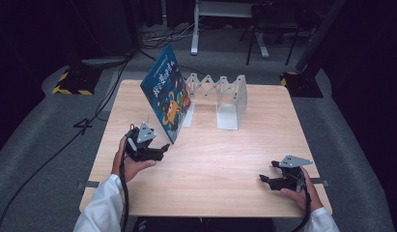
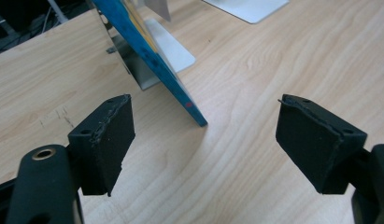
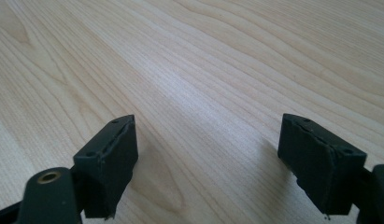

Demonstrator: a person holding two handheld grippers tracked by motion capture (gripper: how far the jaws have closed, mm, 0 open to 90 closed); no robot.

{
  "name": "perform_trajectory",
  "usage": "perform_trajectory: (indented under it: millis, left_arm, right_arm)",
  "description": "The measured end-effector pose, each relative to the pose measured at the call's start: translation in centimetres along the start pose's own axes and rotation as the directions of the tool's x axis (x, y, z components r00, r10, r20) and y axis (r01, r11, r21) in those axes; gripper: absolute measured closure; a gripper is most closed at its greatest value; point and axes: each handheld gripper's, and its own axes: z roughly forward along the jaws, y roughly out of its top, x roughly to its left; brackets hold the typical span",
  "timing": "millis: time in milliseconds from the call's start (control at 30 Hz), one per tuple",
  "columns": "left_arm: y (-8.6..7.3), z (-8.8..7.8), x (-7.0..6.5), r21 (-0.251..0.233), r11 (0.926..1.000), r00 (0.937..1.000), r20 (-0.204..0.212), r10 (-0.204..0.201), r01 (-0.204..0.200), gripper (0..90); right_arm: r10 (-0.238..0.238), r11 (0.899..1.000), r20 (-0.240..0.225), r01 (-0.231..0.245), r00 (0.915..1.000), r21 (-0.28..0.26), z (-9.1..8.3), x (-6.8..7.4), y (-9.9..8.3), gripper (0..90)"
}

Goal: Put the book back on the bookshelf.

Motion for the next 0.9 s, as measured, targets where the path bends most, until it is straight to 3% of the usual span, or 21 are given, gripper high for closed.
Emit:
perform_trajectory:
  millis: [133, 300, 633, 900]
  left_arm:
    - [-0.6, -0.4, -0.3, 0.024, 0.9995, 0.9994, 0.027, 0.022, -0.023, 17.9]
    - [-1.3, -0.4, -0.7, 0.069, 0.9956, 0.9977, 0.028, 0.062, -0.064, 18.3]
    - [-3.6, -1.0, -1.8, 0.133, 0.9803, 0.9892, 0.026, 0.144, -0.146, 18.7]
    - [-5.7, -0.7, -2.1, 0.18, 0.9744, 0.9909, 0.038, 0.129, -0.134, 18.6]
  right_arm:
    - [0.003, 1.0, 0.003, -0.003, 1.0, 0.001, 0.0, 0.0, 0.0, 19.5]
    - [0.005, 1.0, 0.006, -0.005, 1.0, 0.002, 0.0, 0.0, 0.0, 19.0]
    - [0.02, 1.0, 0.022, -0.02, 0.9996, 0.003, -0.3, 0.0, -0.3, 18.7]
    - [0.021, 1.0, 0.022, -0.021, 0.9995, 0.001, -0.3, 0.0, -0.3, 18.7]
